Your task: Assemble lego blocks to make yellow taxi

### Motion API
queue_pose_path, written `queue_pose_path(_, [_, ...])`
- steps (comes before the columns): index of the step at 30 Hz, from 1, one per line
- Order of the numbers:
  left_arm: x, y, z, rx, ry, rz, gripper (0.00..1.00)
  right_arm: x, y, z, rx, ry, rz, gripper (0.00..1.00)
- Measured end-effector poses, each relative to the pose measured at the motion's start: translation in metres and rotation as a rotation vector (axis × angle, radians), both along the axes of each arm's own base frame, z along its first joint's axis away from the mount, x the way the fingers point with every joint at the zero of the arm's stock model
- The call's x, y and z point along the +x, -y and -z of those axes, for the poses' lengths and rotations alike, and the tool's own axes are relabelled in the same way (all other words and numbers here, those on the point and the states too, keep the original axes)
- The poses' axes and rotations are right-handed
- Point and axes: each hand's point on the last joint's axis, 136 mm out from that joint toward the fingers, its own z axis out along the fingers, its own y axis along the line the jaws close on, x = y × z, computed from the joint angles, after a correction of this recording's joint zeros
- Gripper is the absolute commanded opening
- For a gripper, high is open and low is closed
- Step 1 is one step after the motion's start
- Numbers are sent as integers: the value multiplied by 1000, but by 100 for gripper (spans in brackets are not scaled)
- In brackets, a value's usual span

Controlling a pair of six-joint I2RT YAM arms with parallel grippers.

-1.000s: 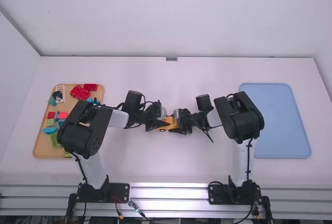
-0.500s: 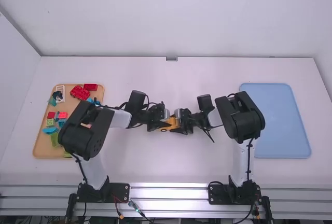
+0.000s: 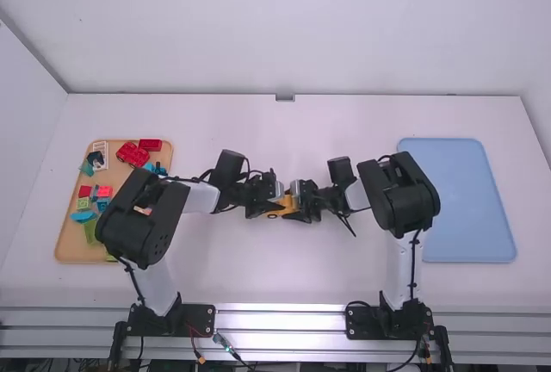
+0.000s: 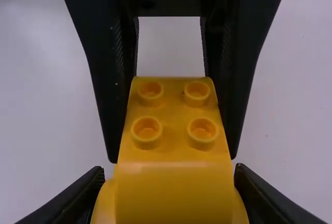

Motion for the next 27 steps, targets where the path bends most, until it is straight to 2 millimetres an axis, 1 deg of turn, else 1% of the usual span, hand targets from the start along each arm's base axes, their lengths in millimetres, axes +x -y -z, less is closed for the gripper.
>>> queue_pose_path(2, [0,0,0,0,1,0,24,0,0,0,0,-1,1,56])
queue_pose_path(5, [0,0,0,0,2,0,24,0,0,0,0,-1,1,56])
queue_pose_path(8, [0,0,0,0,2,-1,20,0,0,0,0,0,0,56])
queue_pose_path(11, [0,0,0,0,3,0,20,0,0,0,0,-1,1,56])
queue_pose_path(16, [0,0,0,-1,4,0,24,0,0,0,-1,0,1,56])
queue_pose_path(17, [0,0,0,-1,4,-1,26,0,0,0,-1,-1,1,56])
queue_pose_path(22, [0,0,0,-1,4,-1,28,0,0,0,0,-1,1,56])
queue_pose_path(23, [0,0,0,-1,5,0,32,0,0,0,-1,-1,1,56])
queue_pose_path(27, [0,0,0,0,5,-1,33,0,0,0,-1,-1,1,57])
